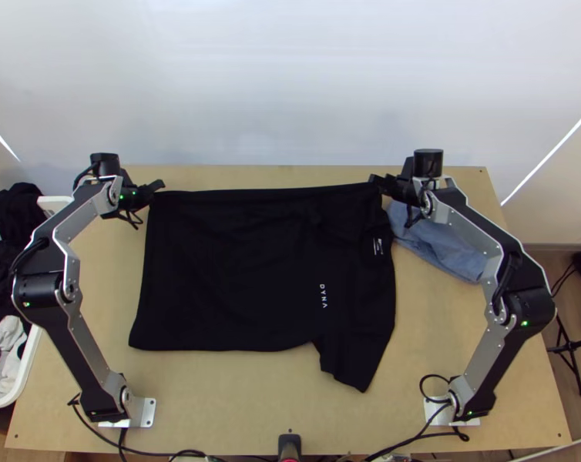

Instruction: Fold the t-shirt

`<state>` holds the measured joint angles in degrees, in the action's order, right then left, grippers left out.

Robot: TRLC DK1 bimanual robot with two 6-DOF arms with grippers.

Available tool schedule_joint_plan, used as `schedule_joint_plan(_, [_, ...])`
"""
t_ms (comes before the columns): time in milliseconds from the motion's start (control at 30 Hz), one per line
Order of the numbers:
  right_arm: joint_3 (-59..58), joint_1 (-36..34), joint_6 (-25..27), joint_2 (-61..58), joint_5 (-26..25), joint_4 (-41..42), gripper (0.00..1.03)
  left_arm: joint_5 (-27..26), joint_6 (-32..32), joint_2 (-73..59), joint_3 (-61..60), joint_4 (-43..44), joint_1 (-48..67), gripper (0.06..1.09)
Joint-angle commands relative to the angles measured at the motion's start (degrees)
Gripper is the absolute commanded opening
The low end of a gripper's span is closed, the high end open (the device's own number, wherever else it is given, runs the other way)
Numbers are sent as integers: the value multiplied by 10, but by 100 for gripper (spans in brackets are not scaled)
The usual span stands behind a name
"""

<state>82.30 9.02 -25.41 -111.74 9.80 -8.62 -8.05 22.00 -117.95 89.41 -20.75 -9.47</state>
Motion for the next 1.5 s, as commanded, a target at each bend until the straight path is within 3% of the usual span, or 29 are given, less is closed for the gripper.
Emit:
schedule_joint_plan(0, [22, 17, 10, -20, -23, 4, 3, 4, 3, -31, 60, -26, 6, 9])
schedule_joint_plan(300, [45, 43, 17, -42, -56, -3, 3, 5, 15, -76, 125, -82, 8, 9])
schedule_joint_plan(600, [45, 47, 14, -11, -65, -74, 3, 4, -7, -37, 109, -141, 15, 9])
schedule_joint_plan(1467, [-43, 39, 34, 79, -85, -126, 3, -14, -93, 40, 24, -142, -13, 9])
